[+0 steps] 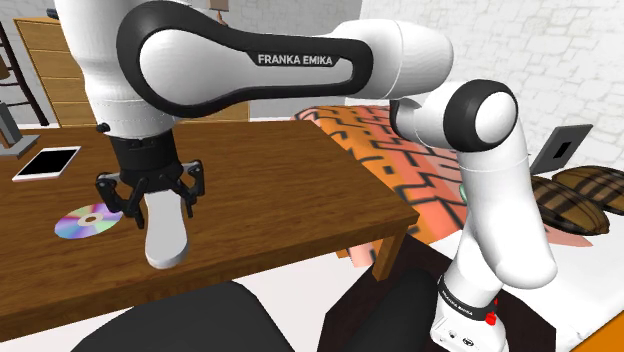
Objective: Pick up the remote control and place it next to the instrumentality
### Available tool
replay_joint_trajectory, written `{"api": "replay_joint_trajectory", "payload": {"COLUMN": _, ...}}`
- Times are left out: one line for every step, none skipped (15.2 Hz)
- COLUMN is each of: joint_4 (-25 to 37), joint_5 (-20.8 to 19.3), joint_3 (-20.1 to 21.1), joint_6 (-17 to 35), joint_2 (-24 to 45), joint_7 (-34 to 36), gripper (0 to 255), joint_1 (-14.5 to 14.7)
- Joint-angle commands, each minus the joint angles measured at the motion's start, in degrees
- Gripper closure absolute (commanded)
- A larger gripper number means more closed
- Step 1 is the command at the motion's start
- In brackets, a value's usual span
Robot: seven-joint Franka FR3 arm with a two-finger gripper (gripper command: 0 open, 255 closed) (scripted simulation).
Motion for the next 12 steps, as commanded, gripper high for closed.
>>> {"api": "replay_joint_trajectory", "payload": {"joint_4": -2.1, "joint_5": 0.1, "joint_3": 0.0, "joint_6": 1.8, "joint_2": -0.3, "joint_7": 0.2, "gripper": 255, "joint_1": -0.5}}
{"api": "replay_joint_trajectory", "payload": {"joint_4": -3.2, "joint_5": 0.1, "joint_3": 0.0, "joint_6": 2.7, "joint_2": -0.4, "joint_7": 0.2, "gripper": 255, "joint_1": -0.7}}
{"api": "replay_joint_trajectory", "payload": {"joint_4": -4.1, "joint_5": 0.2, "joint_3": 0.0, "joint_6": 3.5, "joint_2": -0.5, "joint_7": 0.3, "gripper": 255, "joint_1": -0.9}}
{"api": "replay_joint_trajectory", "payload": {"joint_4": -5.1, "joint_5": 0.2, "joint_3": 0.0, "joint_6": 4.4, "joint_2": -0.6, "joint_7": 0.4, "gripper": 255, "joint_1": -1.1}}
{"api": "replay_joint_trajectory", "payload": {"joint_4": -6.0, "joint_5": 0.2, "joint_3": 0.0, "joint_6": 5.2, "joint_2": -0.7, "joint_7": 0.4, "gripper": 255, "joint_1": -1.3}}
{"api": "replay_joint_trajectory", "payload": {"joint_4": -6.9, "joint_5": 0.2, "joint_3": 0.0, "joint_6": 6.0, "joint_2": -0.8, "joint_7": 0.5, "gripper": 255, "joint_1": -1.5}}
{"api": "replay_joint_trajectory", "payload": {"joint_4": -7.7, "joint_5": 0.2, "joint_3": 0.0, "joint_6": 6.8, "joint_2": -0.8, "joint_7": 0.6, "gripper": 255, "joint_1": -1.6}}
{"api": "replay_joint_trajectory", "payload": {"joint_4": -8.5, "joint_5": 0.2, "joint_3": 0.0, "joint_6": 7.6, "joint_2": -0.8, "joint_7": 0.7, "gripper": 255, "joint_1": -1.8}}
{"api": "replay_joint_trajectory", "payload": {"joint_4": -9.8, "joint_5": 0.1, "joint_3": -0.1, "joint_6": 8.8, "joint_2": -0.8, "joint_7": 0.8, "gripper": 255, "joint_1": -2.0}}
{"api": "replay_joint_trajectory", "payload": {"joint_4": -9.8, "joint_5": 0.1, "joint_3": -0.1, "joint_6": 8.8, "joint_2": -0.8, "joint_7": 0.8, "gripper": 255, "joint_1": -2.0}}
{"api": "replay_joint_trajectory", "payload": {"joint_4": -9.8, "joint_5": 0.1, "joint_3": -0.1, "joint_6": 8.8, "joint_2": -0.8, "joint_7": 0.8, "gripper": 255, "joint_1": -2.0}}
{"api": "replay_joint_trajectory", "payload": {"joint_4": -9.8, "joint_5": 0.1, "joint_3": -0.1, "joint_6": 8.8, "joint_2": -0.8, "joint_7": 0.8, "gripper": 255, "joint_1": -2.0}}
